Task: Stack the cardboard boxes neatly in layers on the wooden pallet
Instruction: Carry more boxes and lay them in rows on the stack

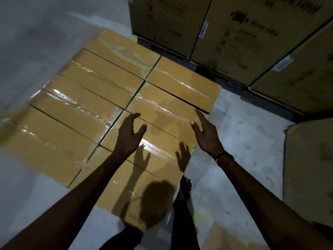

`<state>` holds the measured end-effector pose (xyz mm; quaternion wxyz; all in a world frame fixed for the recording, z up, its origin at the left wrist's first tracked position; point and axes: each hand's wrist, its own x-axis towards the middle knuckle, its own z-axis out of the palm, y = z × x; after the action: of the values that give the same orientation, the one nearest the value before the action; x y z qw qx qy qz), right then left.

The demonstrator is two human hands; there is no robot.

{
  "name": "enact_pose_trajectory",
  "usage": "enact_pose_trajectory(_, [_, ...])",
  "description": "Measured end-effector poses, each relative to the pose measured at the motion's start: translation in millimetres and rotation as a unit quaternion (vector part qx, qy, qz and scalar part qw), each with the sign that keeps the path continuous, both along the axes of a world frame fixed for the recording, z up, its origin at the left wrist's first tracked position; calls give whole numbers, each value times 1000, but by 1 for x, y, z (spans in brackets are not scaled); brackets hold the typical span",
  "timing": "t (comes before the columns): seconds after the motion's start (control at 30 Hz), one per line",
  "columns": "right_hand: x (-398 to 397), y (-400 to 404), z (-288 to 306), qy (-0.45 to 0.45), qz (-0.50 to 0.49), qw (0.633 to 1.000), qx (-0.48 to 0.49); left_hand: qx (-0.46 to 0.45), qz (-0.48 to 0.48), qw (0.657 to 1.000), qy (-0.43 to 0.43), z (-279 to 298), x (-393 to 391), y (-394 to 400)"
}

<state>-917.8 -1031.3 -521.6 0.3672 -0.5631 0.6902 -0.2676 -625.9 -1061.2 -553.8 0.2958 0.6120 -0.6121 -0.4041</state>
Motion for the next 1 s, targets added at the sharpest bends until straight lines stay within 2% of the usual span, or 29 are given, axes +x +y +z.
enact_pose_trajectory(0.23, [57,87,134,-10,39,999,-21,1,73,997,34,134,76,113])
enact_pose_trajectory(0.47, [112,154,190,-54,107,992,-31,-20,189,982,14,204,127,244])
enact_pose_trajectory(0.73, [187,240,203,-109,264,958,26,-28,433,901,30,234,137,414])
enact_pose_trajectory(1.0, [294,318,231,-138,422,895,41,-75,581,810,26,272,179,556])
